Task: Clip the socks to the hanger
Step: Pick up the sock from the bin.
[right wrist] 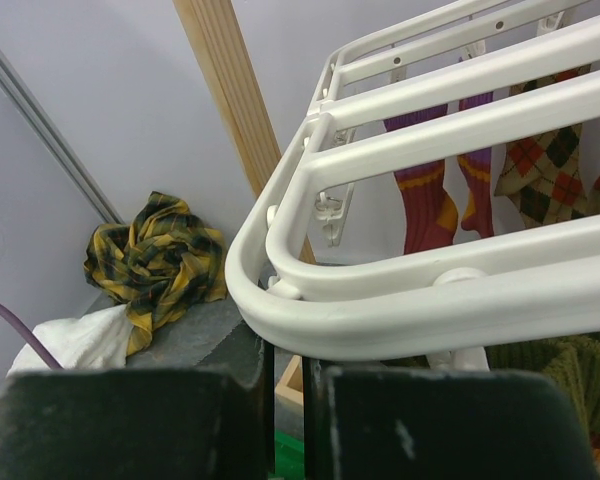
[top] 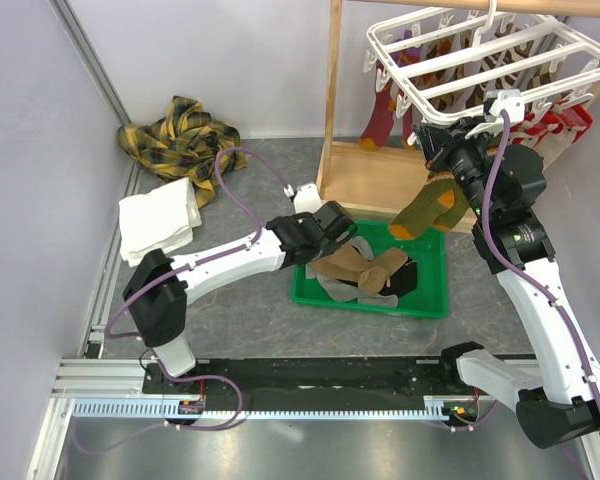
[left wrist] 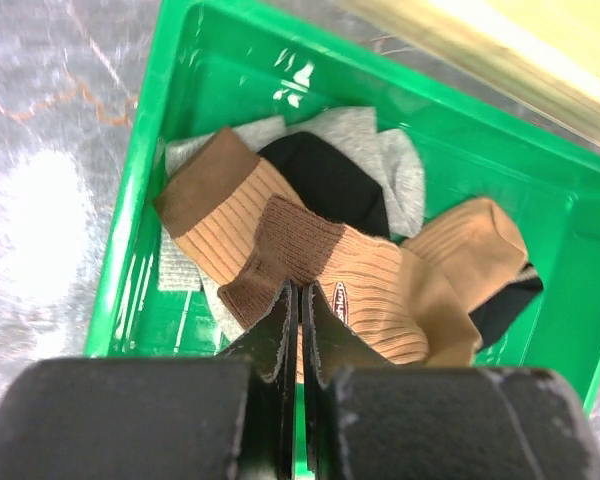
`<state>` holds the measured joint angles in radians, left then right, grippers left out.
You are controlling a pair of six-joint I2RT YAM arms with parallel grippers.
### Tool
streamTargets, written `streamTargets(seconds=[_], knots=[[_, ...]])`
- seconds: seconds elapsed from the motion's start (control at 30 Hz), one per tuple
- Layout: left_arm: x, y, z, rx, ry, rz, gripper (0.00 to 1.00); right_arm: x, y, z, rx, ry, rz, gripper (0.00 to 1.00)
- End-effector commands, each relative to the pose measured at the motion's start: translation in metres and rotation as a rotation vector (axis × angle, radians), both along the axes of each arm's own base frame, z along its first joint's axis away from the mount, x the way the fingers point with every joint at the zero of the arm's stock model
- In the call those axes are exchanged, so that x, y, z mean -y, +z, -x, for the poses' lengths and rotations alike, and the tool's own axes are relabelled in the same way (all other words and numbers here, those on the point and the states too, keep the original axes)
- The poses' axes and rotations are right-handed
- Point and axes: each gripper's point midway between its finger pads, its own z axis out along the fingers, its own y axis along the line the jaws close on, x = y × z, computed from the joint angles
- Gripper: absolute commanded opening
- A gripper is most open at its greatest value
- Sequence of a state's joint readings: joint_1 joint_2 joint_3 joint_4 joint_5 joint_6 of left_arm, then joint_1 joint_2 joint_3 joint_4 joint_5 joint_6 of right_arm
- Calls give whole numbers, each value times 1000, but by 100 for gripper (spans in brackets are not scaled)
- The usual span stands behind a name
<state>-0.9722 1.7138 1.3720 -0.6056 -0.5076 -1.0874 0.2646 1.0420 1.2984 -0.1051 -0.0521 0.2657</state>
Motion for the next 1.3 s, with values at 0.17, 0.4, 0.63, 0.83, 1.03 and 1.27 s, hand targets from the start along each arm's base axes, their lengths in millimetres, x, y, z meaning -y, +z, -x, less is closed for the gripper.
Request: streamTargets(seconds=[0.17, 0.4, 0.63, 0.83, 1.03, 1.27], knots=[[-11, 70, -19, 232, -158, -149, 2, -5, -2, 5, -13, 27, 13, 0], [-2, 157, -37, 602, -381, -226, 2, -5, 1, 6, -11, 30, 13, 0], [21, 220, -32, 942, -671, -345, 2, -6, 3, 6, -9, 35, 12, 0], [40, 255, -23, 1141, -844, -392, 2, -8, 5, 8, -6, 46, 9, 0], [55, 277, -17, 1314, -1019, -388, 2, -11, 8, 9, -4, 65, 10, 0], [80, 276, -24, 1421, -1153, -453, 2, -14, 14, 13, 4, 87, 2, 0]])
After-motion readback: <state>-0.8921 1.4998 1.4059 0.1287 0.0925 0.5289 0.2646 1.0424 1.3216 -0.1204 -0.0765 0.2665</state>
